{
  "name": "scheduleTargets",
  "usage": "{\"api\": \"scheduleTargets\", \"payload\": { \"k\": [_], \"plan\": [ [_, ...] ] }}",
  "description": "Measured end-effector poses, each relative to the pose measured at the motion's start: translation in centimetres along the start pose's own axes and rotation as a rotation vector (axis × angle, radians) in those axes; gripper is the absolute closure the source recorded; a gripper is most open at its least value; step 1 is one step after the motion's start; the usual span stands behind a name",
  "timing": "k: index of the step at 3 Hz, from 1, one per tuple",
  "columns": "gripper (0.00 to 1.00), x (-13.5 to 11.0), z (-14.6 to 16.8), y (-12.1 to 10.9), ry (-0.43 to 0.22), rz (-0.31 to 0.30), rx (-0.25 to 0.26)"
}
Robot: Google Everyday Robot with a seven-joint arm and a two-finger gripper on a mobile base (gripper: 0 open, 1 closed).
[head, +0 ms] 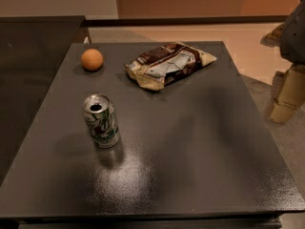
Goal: Move 7up can near orange
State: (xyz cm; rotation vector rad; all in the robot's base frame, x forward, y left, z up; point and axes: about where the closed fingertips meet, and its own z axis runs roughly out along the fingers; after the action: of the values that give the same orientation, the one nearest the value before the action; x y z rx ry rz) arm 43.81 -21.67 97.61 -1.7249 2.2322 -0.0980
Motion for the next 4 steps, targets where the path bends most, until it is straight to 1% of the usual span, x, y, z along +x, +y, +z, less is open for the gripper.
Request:
{"api": "scheduleTargets", "payload": {
  "k": [1,2,3,4],
  "plan": [
    [0.00,0.0,0.0,0.0,-0.001,0.000,0.001],
    [0.00,-1.1,0.8,-0.1,-0.050,0.005,-0.013],
    [0.00,-3.7,2.4,-0.6,-0.137,-0.005,-0.032],
    [0.00,-7.5,4.4,-0.8,-0.223,-0.035,-0.040]
  ]
}}
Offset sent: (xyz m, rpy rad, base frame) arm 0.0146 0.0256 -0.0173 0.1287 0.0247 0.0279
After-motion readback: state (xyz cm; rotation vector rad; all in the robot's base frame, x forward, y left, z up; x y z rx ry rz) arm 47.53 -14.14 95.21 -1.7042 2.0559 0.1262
